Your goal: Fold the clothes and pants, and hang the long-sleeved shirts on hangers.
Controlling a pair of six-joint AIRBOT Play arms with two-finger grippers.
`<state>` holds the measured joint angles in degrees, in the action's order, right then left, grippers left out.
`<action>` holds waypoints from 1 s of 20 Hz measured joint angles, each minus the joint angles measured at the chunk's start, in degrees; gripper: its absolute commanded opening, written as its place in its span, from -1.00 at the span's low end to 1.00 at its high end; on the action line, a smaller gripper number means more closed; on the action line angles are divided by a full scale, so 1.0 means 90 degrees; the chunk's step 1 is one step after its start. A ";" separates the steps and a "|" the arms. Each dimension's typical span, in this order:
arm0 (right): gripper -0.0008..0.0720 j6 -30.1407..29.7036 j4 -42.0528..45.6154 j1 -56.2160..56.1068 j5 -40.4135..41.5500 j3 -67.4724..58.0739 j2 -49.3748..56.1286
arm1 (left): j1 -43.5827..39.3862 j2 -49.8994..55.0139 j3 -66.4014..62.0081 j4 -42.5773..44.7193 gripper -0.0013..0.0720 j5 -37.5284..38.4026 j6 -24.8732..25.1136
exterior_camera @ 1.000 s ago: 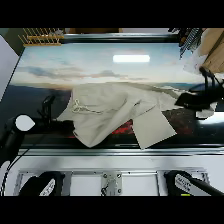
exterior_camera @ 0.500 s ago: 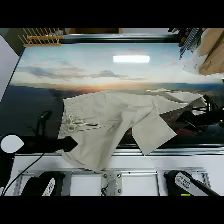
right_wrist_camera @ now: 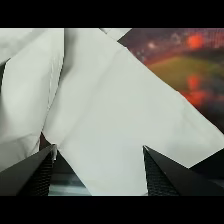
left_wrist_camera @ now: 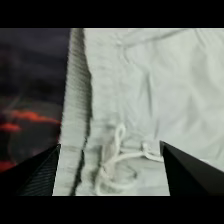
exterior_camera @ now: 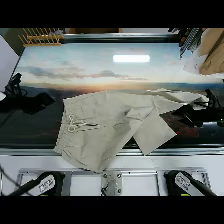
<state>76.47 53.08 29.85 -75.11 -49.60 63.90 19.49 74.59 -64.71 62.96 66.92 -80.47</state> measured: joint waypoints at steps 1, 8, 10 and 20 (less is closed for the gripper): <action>0.60 0.0000 -0.0027 0.0000 -0.0066 0.0000 -0.0007 | 0.0058 0.0651 -0.0393 -0.0017 0.86 0.0012 0.0083; 0.60 -0.0024 -0.0090 -0.0005 -0.0231 0.0000 -0.0046 | 0.0090 0.3317 -0.2239 -0.0619 0.86 0.0187 0.0690; 0.60 -0.0022 -0.0090 -0.0036 -0.0226 0.0000 -0.0046 | -0.0032 0.3638 -0.2509 -0.0714 0.86 0.0233 0.0801; -0.07 -0.0022 -0.0095 -0.0466 -0.0134 0.0000 -0.0044 | -0.0777 0.4214 -0.2839 -0.0777 -0.94 0.0459 0.0954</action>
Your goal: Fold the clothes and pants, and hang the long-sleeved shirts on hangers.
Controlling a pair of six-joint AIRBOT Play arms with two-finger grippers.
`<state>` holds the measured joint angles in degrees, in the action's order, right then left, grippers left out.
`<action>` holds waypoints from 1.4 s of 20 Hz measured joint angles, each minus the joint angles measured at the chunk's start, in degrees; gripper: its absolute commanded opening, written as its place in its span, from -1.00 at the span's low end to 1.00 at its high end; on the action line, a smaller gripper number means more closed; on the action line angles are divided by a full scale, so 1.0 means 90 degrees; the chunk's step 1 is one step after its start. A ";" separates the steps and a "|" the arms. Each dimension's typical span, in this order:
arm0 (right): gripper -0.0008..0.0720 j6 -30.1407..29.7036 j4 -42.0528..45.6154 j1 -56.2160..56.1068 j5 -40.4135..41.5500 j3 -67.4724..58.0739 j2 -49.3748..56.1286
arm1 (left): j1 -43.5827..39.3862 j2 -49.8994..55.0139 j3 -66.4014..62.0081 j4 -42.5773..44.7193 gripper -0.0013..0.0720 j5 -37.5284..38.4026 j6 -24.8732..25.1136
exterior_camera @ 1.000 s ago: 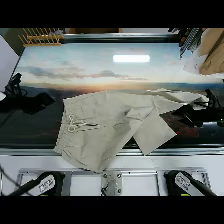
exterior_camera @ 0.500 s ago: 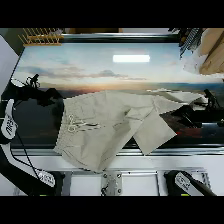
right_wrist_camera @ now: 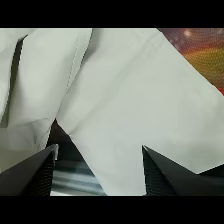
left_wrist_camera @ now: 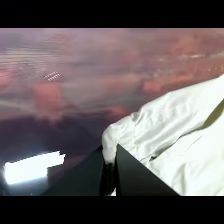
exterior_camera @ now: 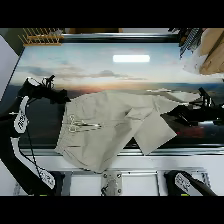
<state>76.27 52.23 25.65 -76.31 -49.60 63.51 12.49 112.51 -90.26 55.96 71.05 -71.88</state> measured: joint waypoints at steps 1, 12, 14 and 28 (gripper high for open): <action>-0.39 0.0000 0.0000 -0.0015 -0.0015 -0.0012 -0.0002 | -0.0015 0.0005 -0.0056 -0.0002 -0.94 0.0012 0.0000; 0.32 0.0777 0.2079 0.0041 0.1185 -0.1392 0.0109 | 0.1088 0.0017 -0.2448 0.0002 -0.94 0.0248 -0.0126; 0.34 0.1061 0.2373 0.0204 0.1707 -0.1464 0.0379 | 0.1246 0.0017 -0.2608 0.0005 -0.94 0.0255 -0.0126; 0.35 0.1090 0.0627 0.0699 0.2810 -0.4216 0.4986 | 0.1401 0.0090 -0.2164 -0.0010 -0.94 0.0126 -0.0134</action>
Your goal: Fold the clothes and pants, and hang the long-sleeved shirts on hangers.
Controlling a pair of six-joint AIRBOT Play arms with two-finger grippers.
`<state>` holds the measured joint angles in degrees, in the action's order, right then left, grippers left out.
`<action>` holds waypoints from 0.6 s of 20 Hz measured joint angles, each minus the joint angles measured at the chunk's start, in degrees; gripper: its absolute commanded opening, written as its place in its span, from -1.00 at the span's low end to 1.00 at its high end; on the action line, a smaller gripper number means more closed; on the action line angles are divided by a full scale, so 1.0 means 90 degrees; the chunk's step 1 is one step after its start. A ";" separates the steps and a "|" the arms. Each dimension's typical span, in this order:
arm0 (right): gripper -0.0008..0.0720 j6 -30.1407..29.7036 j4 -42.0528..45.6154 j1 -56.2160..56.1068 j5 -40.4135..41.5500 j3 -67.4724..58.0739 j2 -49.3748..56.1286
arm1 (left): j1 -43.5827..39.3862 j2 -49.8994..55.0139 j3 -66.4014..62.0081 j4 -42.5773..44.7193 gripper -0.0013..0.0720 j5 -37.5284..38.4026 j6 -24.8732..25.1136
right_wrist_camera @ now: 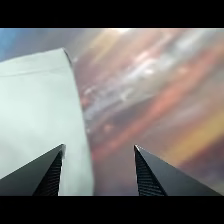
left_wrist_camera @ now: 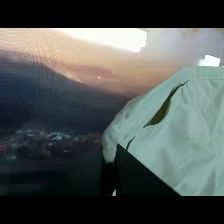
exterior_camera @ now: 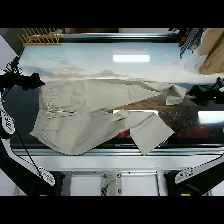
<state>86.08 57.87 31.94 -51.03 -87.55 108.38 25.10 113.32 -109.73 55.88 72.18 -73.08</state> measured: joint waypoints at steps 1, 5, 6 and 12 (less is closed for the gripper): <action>0.35 -0.0024 -0.0107 -0.0066 -0.0012 -0.0146 0.0148 | 0.0000 0.0000 0.0015 -0.0005 -0.94 -0.0022 0.0002; -0.15 -0.0070 -0.0294 -0.0350 0.0032 -0.0466 0.0546 | 0.0000 0.0000 0.0044 -0.0032 -0.94 -0.0107 -0.0017; -0.59 -0.0073 -0.0301 -0.0410 0.0022 -0.0495 0.0614 | 0.0000 0.0000 0.0049 -0.0036 -0.94 -0.0136 -0.0017; -0.96 -0.0265 0.0187 -0.0542 -0.0041 -0.0690 0.0415 | 0.0007 -0.0002 -0.0049 -0.0019 -0.94 -0.0245 -0.0012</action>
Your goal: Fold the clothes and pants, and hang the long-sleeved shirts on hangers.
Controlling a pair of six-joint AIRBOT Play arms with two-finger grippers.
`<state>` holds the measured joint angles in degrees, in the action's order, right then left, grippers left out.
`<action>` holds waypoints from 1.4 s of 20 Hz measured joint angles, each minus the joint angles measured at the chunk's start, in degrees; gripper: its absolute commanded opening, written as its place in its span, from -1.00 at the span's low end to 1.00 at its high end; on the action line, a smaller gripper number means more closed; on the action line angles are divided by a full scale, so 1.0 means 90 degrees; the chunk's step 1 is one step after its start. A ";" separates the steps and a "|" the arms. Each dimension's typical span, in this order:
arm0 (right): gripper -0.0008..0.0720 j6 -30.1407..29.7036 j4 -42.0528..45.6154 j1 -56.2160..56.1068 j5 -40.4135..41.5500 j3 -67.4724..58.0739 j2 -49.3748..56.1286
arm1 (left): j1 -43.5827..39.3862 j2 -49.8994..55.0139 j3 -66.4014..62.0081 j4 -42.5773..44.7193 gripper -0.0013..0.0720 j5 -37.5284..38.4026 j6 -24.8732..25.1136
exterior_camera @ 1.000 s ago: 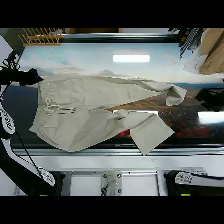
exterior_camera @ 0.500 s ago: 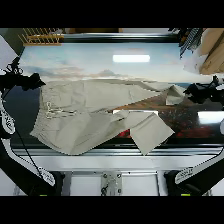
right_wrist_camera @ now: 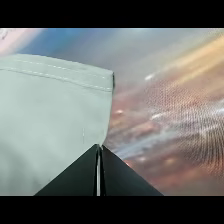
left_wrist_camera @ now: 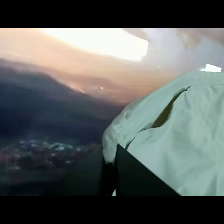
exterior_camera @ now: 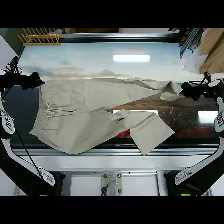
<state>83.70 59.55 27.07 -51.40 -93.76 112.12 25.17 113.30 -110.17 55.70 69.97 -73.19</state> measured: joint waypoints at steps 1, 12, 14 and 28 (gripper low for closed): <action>-0.96 -0.0022 0.0165 0.0000 0.0102 -0.0049 -0.0214 | 0.0000 -0.0005 -0.0102 0.0000 -0.94 -0.0019 0.0017; -0.96 0.0478 0.1863 0.0027 0.0345 -0.0136 -0.1654 | 0.0027 -0.0012 -0.0573 -0.0027 -0.94 -0.0444 0.0044; -0.96 0.0656 0.1926 0.0027 0.0612 -0.0136 -0.1676 | 0.0027 -0.0015 -0.0546 -0.0029 -0.94 -0.0619 0.0044; 0.42 0.1996 0.1178 -0.0568 0.3118 -0.0211 -0.0750 | -0.0663 0.0143 -0.0517 -0.0007 0.97 -0.3104 -0.0126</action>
<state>101.67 70.15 21.96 -23.33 -95.66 105.36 19.20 114.59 -114.83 55.64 42.04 -74.32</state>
